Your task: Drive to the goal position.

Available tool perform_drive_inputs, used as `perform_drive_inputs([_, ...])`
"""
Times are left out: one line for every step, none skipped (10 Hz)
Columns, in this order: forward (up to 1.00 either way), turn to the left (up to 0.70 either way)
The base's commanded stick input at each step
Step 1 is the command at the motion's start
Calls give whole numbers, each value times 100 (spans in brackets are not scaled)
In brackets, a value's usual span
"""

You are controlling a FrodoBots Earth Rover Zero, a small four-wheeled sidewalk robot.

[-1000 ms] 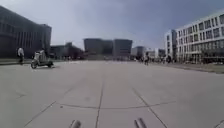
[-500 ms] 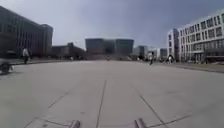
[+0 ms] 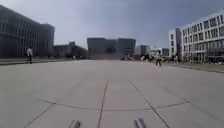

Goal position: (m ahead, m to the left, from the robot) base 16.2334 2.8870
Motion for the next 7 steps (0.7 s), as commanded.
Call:
perform_drive_inputs([85, 1])
perform_drive_inputs([85, 1])
perform_drive_inputs([85, 1])
perform_drive_inputs([85, 1])
perform_drive_inputs([85, 1])
perform_drive_inputs([85, -7])
perform_drive_inputs([85, -20])
